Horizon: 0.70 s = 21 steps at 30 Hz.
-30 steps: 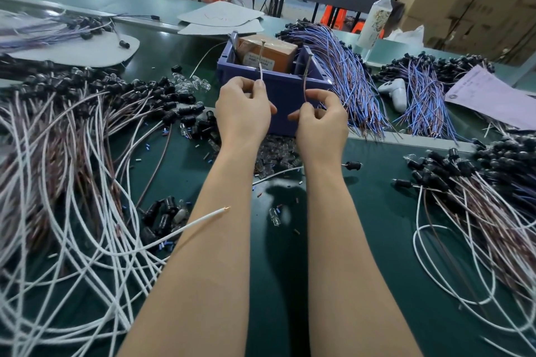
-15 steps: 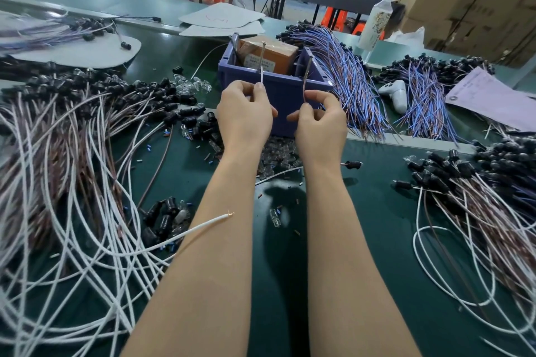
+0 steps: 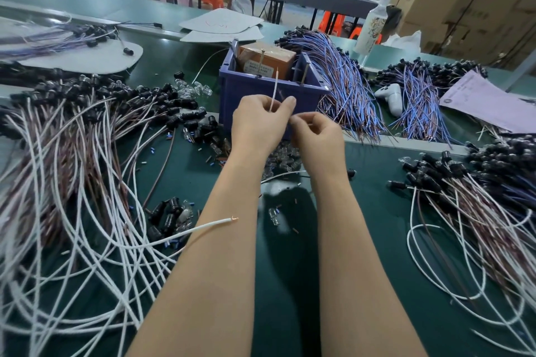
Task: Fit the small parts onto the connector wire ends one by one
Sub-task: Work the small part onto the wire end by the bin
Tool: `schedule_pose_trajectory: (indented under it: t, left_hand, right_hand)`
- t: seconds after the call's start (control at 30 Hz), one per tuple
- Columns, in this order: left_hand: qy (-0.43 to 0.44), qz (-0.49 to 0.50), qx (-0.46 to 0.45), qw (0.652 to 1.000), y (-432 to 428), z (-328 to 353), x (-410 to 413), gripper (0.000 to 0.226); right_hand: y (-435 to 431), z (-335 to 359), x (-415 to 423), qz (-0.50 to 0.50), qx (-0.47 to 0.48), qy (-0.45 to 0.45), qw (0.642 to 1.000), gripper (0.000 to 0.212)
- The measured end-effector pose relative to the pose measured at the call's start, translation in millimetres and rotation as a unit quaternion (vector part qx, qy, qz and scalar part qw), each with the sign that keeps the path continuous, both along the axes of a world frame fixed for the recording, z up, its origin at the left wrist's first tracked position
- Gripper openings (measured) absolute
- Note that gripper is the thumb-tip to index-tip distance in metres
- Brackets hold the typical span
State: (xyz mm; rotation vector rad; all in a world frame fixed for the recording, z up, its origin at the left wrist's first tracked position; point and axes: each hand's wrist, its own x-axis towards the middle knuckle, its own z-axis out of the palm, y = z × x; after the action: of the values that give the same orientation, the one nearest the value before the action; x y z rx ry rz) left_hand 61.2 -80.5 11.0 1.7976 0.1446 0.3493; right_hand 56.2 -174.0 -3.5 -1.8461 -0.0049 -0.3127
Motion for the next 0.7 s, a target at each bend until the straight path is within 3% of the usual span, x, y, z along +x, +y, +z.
schedule_pose_trajectory:
  t: [0.1, 0.3, 0.4, 0.47, 0.57, 0.63, 0.7]
  left_hand:
    - [0.001, 0.007, -0.005, 1.0, 2, 1, -7, 0.021]
    - [-0.003, 0.072, -0.039, 0.997, 9, -5, -27, 0.031]
    - [-0.022, 0.108, 0.03, 0.993, 20, -8, -34, 0.032]
    - [-0.029, 0.143, 0.078, 0.986, 30, -8, -36, 0.035]
    - [-0.017, 0.203, 0.117, 0.972, 43, -12, -36, 0.031]
    - [-0.018, 0.245, 0.118, 0.962, 47, -11, -38, 0.018]
    - [-0.03, 0.286, 0.152, 0.946, 46, -8, -39, 0.037]
  right_hand:
    - [0, -3, -13, 0.046, -0.039, 0.021, 0.998, 0.01]
    - [2, -6, -32, 0.098, -0.057, 0.023, 0.993, 0.009]
    - [-12, -12, -30, -0.004, -0.157, 0.013, 0.988, 0.021]
    - [-35, -12, -27, -0.088, -0.282, 0.111, 0.949, 0.033]
    - [-60, -14, -28, -0.063, -0.37, 0.27, 0.887, 0.042]
    - [-60, -15, -30, -0.041, -0.35, 0.261, 0.899, 0.033]
    - [-56, -17, -30, -0.035, -0.318, 0.233, 0.918, 0.021]
